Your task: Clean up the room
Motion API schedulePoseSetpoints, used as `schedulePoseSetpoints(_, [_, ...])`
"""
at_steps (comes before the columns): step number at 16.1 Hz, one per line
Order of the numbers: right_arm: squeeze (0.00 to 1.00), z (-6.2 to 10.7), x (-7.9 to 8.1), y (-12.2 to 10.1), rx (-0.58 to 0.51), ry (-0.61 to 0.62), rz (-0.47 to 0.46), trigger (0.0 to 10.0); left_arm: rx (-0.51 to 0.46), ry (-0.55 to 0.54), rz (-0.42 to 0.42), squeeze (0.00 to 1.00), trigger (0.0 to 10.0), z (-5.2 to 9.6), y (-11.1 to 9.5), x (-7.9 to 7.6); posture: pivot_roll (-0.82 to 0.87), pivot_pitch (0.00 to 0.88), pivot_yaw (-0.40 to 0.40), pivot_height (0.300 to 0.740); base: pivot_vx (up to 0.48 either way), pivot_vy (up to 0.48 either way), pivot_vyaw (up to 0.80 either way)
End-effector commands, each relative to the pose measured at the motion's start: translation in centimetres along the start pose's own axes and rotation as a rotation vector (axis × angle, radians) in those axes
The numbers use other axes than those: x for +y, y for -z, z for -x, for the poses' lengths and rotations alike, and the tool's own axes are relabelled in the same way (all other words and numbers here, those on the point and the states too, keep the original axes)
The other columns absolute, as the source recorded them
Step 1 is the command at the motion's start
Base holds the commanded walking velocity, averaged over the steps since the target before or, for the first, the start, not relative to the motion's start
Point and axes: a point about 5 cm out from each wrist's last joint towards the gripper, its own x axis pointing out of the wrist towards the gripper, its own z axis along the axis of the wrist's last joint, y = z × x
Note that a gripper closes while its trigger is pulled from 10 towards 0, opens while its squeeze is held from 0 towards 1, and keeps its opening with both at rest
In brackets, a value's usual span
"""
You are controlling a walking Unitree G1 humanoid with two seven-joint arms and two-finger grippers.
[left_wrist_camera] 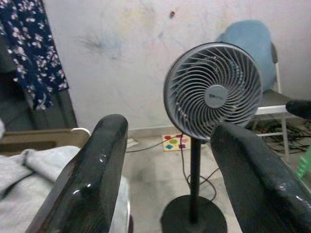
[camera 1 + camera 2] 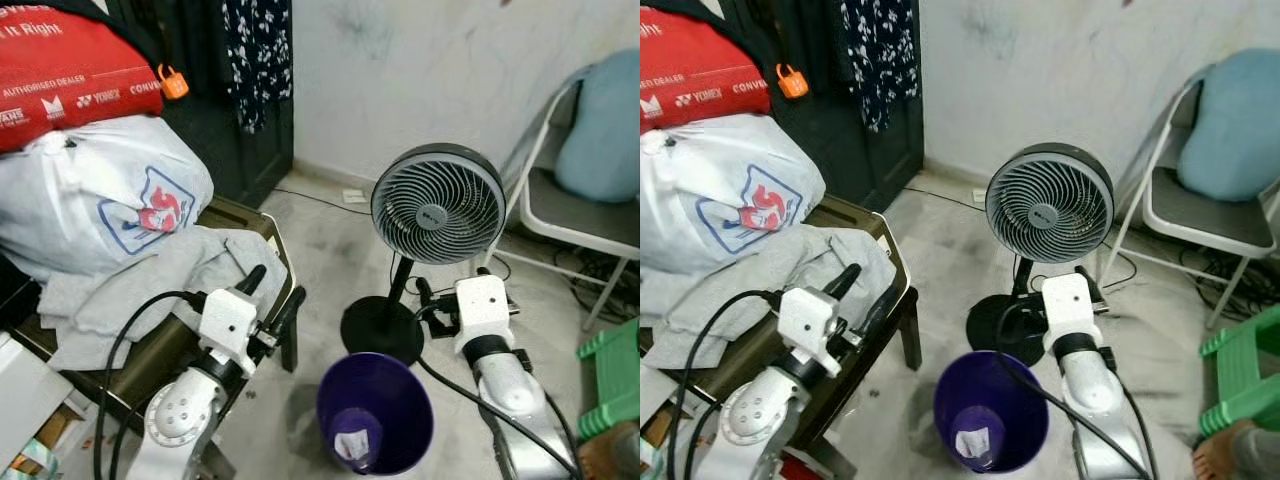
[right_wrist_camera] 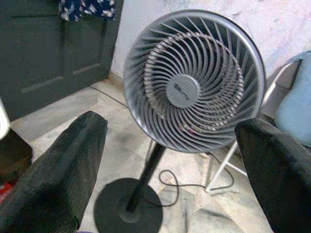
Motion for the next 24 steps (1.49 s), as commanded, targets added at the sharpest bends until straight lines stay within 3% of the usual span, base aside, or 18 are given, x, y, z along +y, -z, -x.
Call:
schedulePoseSetpoints(1, [0.0, 0.1, 0.2, -0.1, -0.007, -0.012, 0.009, 10.0, 0.01, -0.014, 0.004, 0.0, 10.0, 0.4, 0.2, 0.2, -0.08, 0.061, -0.025, 0.74, 0.0, 0.0, 0.56])
schedulePoseSetpoints(11, [0.0, 0.2, 0.2, -0.3, -0.014, -0.012, -0.004, 10.0, 0.013, -0.008, -0.005, 0.0, 10.0, 0.5, 0.0, 0.3, -0.08, 0.078, -0.02, 0.74, 0.0, 0.0, 0.8])
schedulePoseSetpoints(12, [0.0, 0.3, 0.0, -1.0, -0.031, -0.012, -0.011, 10.0, -0.013, -0.042, -0.044, 0.0, 10.0, 0.6, -0.6, 0.6, -0.08, 0.082, -0.018, 0.74, 0.0, 0.0, 0.8])
schedulePoseSetpoints(16, [0.0, 1.1, -0.2, -2.1, -0.059, -0.034, -0.033, 10.0, -0.011, -0.155, -0.062, 0.0, 10.0, 1.6, -0.9, 1.6, -0.08, 0.086, -0.018, 0.74, 0.0, 0.0, 0.8])
schedulePoseSetpoints(20, [0.0, 0.8, 0.0, -1.9, -0.048, -0.049, -0.032, 10.0, -0.005, -0.138, -0.063, 0.0, 10.0, 1.3, -0.8, 1.4, -0.08, 0.082, -0.017, 0.74, 0.0, 0.0, 0.8])
schedulePoseSetpoints(24, [0.0, 2.1, -0.7, -1.6, -0.033, -0.035, -0.046, 10.0, 0.018, -0.209, -0.064, 0.0, 10.0, 2.7, -0.7, 2.0, -0.08, 0.082, -0.016, 0.74, 0.0, 0.0, 0.8])
